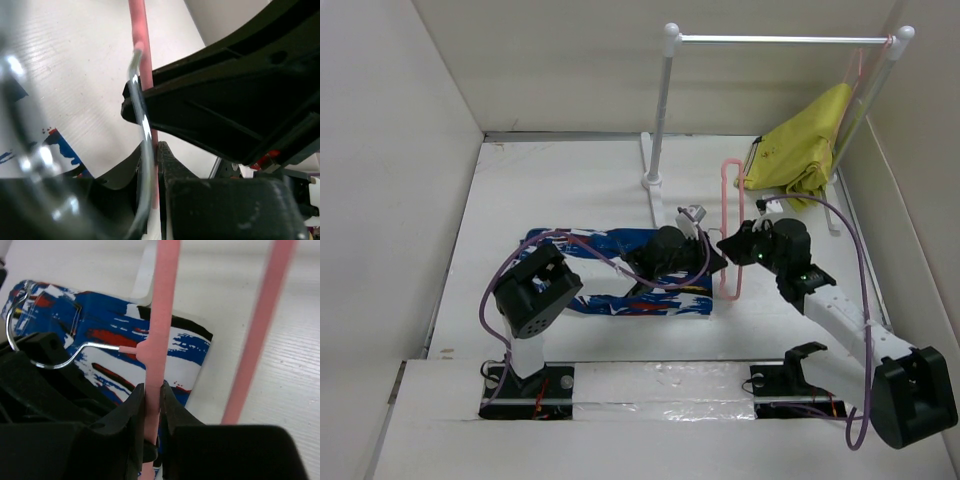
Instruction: Place the trousers on the hanger
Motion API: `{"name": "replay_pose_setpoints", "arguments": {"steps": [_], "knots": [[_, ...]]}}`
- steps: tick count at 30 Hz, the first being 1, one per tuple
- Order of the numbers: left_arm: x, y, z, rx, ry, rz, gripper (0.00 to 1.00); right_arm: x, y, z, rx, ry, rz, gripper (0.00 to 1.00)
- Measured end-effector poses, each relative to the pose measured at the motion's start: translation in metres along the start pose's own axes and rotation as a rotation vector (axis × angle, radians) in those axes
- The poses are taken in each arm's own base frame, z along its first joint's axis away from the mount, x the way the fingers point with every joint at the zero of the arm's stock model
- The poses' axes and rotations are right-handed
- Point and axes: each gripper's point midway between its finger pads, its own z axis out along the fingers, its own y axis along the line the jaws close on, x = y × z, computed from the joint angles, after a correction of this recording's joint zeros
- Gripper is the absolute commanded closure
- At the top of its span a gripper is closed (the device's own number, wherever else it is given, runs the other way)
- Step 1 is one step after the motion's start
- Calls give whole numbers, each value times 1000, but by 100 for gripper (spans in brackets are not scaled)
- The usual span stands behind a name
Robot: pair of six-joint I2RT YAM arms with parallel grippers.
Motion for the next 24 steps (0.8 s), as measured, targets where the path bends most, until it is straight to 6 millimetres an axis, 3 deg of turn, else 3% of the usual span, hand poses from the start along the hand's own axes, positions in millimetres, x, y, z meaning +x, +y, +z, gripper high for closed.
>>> {"name": "replay_pose_setpoints", "arguments": {"steps": [1, 2, 5, 14, 19, 21, 22, 23, 24], "knots": [[1, 2, 0, -6, -3, 0, 99, -1, 1, 0, -1, -3, 15, 100], [1, 2, 0, -6, -6, 1, 87, -1, 2, 1, -4, -9, 31, 100], [5, -1, -1, 2, 1, 3, 71, 1, -1, 1, 0, -21, 54, 100], [41, 3, -9, 4, 64, -10, 62, -8, -11, -5, 46, -91, 143, 100], [52, 0, -11, 4, 78, -8, 64, -12, -6, -3, 19, -114, 192, 100], [52, -3, -10, 9, 74, -6, 70, -10, -4, -1, 8, -107, 206, 100], [52, -3, -10, 8, 71, -6, 75, -10, -3, 0, 3, -104, 212, 100], [53, -3, -10, 6, 69, -6, 92, -9, -2, 0, -1, -102, 217, 100], [53, -3, -10, 3, 68, -10, 99, -9, -2, 0, -6, -100, 221, 100]]}}
